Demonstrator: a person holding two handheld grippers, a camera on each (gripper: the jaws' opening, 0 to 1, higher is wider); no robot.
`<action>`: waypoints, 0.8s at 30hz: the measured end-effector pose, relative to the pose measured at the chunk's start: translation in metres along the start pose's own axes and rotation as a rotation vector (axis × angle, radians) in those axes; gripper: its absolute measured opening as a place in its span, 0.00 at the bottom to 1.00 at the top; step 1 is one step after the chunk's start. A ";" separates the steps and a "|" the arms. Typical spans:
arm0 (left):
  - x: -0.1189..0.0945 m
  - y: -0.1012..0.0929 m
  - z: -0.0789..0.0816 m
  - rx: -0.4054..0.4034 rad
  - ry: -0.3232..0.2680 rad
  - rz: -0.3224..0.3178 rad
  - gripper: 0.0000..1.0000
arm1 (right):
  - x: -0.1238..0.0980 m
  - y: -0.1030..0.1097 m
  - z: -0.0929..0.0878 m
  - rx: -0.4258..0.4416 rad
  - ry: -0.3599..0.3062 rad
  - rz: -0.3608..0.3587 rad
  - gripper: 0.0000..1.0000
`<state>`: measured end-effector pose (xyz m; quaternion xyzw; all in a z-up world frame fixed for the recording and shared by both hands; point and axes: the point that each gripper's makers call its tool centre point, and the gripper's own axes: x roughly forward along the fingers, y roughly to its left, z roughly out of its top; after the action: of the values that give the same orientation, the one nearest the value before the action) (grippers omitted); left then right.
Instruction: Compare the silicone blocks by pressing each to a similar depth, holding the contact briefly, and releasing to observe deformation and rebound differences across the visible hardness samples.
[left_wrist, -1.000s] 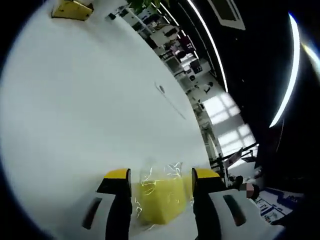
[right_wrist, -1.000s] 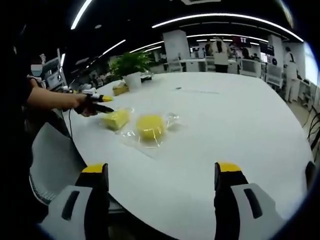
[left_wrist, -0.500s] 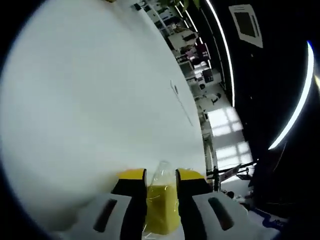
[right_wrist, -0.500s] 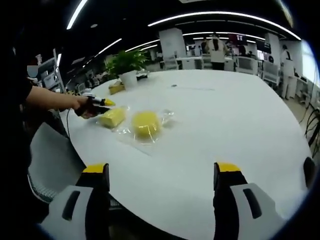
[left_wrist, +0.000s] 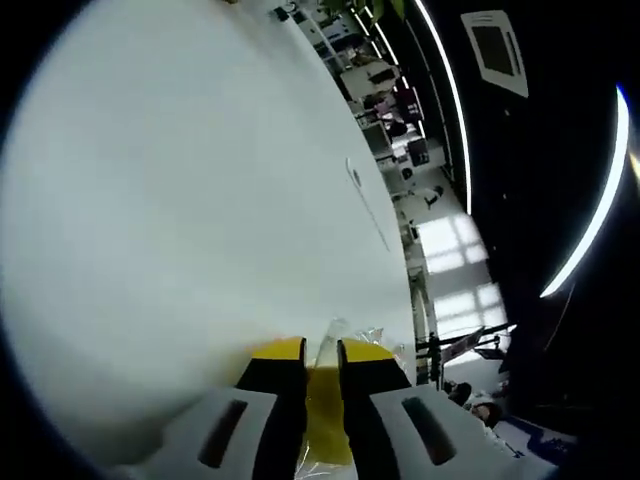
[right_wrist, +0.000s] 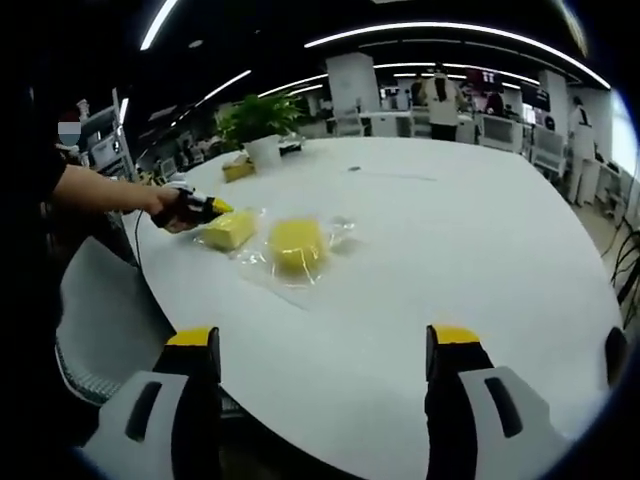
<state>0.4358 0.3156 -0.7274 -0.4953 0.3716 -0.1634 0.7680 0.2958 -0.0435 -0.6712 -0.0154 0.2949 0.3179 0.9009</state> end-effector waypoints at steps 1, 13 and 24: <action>0.001 -0.001 -0.001 0.014 0.002 -0.004 0.09 | 0.000 0.001 0.000 -0.003 0.002 0.001 0.78; -0.003 -0.030 -0.001 0.238 0.000 -0.086 0.00 | 0.000 0.003 0.000 -0.012 0.005 0.007 0.77; -0.023 -0.085 0.000 0.384 -0.027 -0.179 0.00 | 0.002 0.010 0.002 -0.028 -0.007 0.023 0.76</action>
<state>0.4309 0.2911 -0.6430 -0.3729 0.2780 -0.2923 0.8356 0.2921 -0.0339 -0.6686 -0.0236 0.2874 0.3323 0.8980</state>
